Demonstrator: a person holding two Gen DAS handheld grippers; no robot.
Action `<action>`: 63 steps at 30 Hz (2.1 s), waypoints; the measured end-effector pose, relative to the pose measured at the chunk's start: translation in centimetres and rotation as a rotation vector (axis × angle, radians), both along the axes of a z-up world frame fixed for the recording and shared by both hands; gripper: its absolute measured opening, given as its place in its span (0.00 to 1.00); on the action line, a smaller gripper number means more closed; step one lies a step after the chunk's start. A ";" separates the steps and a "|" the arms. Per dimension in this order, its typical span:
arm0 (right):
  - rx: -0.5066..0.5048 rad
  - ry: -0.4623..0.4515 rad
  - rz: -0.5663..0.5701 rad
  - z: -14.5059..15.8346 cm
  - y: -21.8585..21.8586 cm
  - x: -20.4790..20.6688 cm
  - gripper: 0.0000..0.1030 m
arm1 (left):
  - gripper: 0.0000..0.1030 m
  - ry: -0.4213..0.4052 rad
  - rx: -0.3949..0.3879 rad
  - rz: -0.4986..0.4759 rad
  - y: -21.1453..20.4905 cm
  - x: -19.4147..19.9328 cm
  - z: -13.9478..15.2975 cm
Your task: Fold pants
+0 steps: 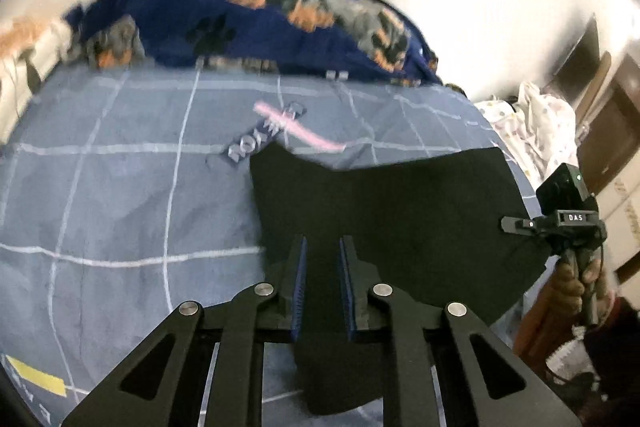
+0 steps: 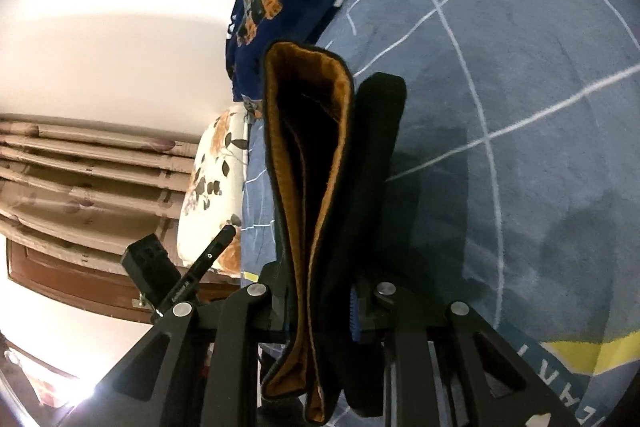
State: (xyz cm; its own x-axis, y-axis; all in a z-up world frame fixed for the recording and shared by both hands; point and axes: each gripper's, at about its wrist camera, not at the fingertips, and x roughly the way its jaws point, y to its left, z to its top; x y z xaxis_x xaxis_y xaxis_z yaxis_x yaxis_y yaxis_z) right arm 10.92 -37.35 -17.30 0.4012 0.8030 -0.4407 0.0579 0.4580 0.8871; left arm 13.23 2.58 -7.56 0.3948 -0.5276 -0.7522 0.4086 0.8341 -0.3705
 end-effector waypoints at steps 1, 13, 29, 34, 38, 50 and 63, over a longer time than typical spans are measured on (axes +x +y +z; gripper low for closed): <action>0.008 0.005 -0.005 -0.2 -0.2 -0.1 0.18 | 0.18 0.032 -0.008 -0.002 0.3 0.2 -0.7; 0.121 0.052 -0.044 -3.7 -2.1 -0.6 0.18 | 0.46 0.497 -0.286 -0.203 0.3 0.5 -9.2; 0.126 0.010 -0.029 -3.1 -1.8 -0.4 0.18 | 0.15 0.183 -0.136 -0.134 -6.3 -0.4 -5.1; 0.128 -0.026 -0.008 -1.5 -0.8 0.5 0.18 | 0.15 0.106 -0.091 -0.118 -5.2 0.1 -3.3; 0.134 -0.064 0.009 -0.2 0.3 1.6 0.18 | 0.15 0.030 -0.058 -0.085 -3.8 0.5 -1.3; 0.146 -0.111 0.082 1.5 5.5 8.3 0.18 | 0.15 -0.105 0.078 0.048 -0.3 3.8 0.9; 0.133 -0.136 0.139 1.7 10.7 16.6 0.18 | 0.15 -0.141 0.182 0.179 2.9 10.3 0.6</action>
State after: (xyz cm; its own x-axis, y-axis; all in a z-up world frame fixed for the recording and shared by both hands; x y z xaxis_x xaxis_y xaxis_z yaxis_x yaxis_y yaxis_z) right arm 27.54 -26.62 -15.63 0.3308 0.9022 -0.2767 -0.1218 0.3315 0.9355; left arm 23.49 5.51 -6.96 0.5772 -0.3009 -0.7592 0.2854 0.9453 -0.1577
